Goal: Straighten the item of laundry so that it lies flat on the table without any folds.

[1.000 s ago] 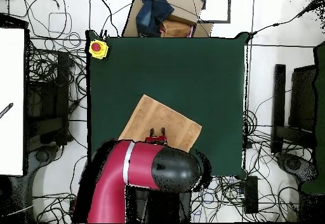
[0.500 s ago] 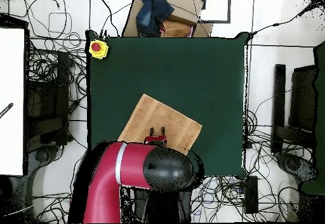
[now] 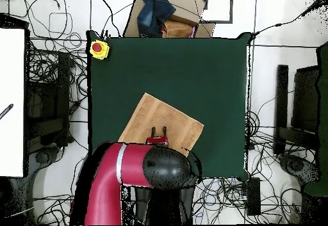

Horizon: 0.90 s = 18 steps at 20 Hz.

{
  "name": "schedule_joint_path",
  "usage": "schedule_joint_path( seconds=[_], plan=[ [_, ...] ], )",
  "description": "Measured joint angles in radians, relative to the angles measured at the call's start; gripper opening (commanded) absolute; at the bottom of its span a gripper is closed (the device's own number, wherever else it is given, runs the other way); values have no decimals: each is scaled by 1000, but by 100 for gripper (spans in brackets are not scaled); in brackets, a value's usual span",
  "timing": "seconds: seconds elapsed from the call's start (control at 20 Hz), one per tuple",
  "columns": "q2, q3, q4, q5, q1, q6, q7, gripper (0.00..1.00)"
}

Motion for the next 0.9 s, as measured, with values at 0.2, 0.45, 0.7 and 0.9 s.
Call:
schedule_joint_path(
  seconds=[0.2,0.45,0.7,0.9],
  plan=[
    [27,0,-21,3,-8,-61,0,100],
    [54,0,-74,25,-15,-115,0,100],
    [73,2,-145,60,-15,-138,0,100],
    [82,10,-223,128,-15,-122,0,100]
  ],
)
